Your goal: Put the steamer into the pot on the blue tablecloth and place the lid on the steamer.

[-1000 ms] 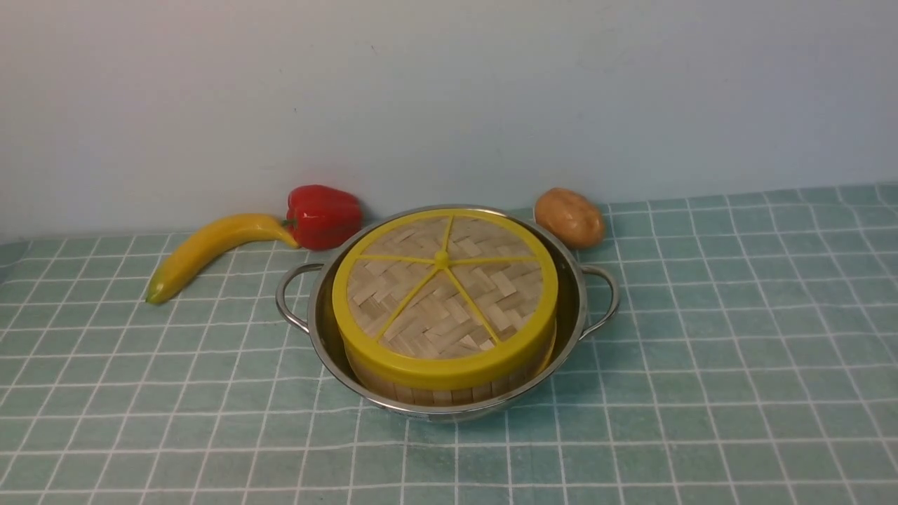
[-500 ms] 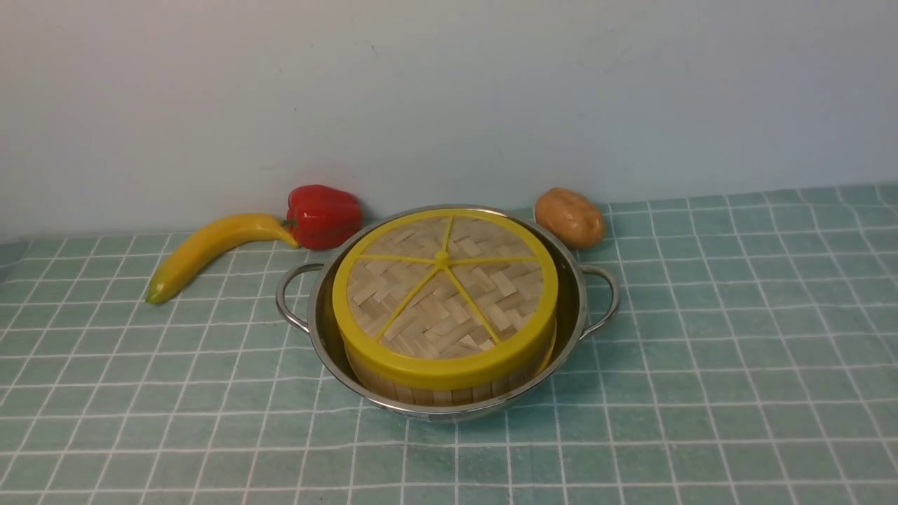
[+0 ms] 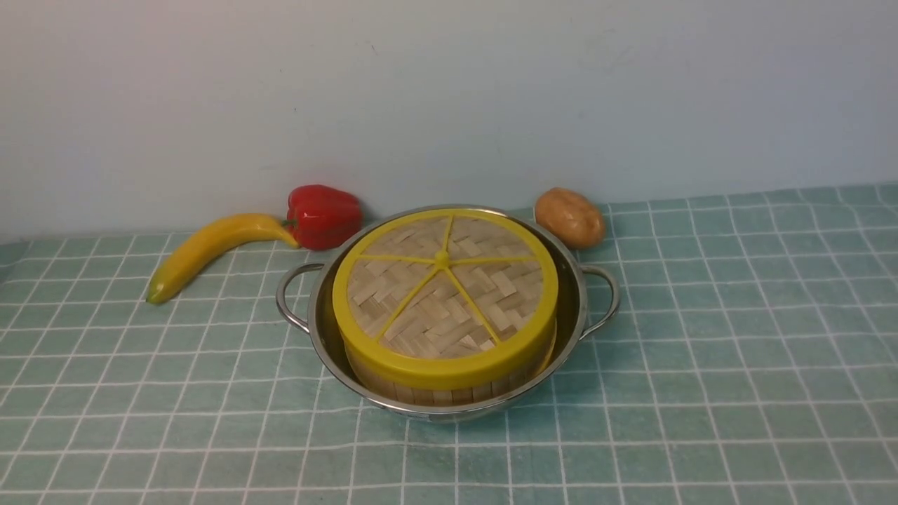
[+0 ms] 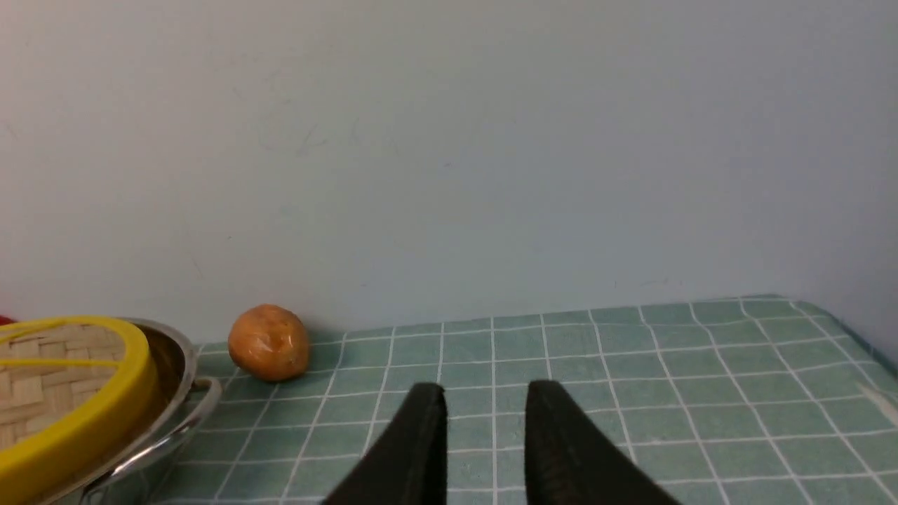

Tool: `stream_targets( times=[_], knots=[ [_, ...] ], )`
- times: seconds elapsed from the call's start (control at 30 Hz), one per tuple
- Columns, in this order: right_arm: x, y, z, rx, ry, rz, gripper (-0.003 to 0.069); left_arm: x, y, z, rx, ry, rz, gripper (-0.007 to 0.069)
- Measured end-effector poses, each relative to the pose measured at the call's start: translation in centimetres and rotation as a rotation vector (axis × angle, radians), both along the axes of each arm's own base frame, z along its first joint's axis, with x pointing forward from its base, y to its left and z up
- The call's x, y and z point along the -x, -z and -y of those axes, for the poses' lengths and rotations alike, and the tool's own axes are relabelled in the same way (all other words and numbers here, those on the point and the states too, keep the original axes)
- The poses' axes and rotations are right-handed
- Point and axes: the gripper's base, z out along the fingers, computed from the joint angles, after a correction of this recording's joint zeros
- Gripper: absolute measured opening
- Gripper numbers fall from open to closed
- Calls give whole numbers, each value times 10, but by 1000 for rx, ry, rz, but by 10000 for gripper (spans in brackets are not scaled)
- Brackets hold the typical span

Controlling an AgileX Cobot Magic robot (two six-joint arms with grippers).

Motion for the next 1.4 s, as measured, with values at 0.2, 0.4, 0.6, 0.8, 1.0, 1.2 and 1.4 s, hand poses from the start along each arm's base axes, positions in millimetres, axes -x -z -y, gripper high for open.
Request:
stream_targets(
  times=[0.2, 0.4, 0.6, 0.8, 1.0, 1.2, 1.4],
  knots=[
    [-3, 15, 0, 3, -2, 7, 201, 0, 0, 0, 0, 0, 0, 119],
    [-3, 16, 0, -2, -2, 6, 216, 0, 0, 0, -1, 0, 0, 136],
    [-3, 16, 0, -2, -2, 5, 237, 0, 0, 0, -1, 0, 0, 147],
    [-3, 16, 0, -2, -2, 5, 243, 0, 0, 0, -1, 0, 0, 149],
    [-3, 16, 0, -2, -2, 5, 243, 0, 0, 0, -1, 1, 0, 160],
    [-3, 16, 0, -2, -2, 5, 243, 0, 0, 0, -2, 1, 0, 170],
    [-3, 16, 0, -2, -2, 5, 243, 0, 0, 0, -5, 2, 0, 188]
  ],
)
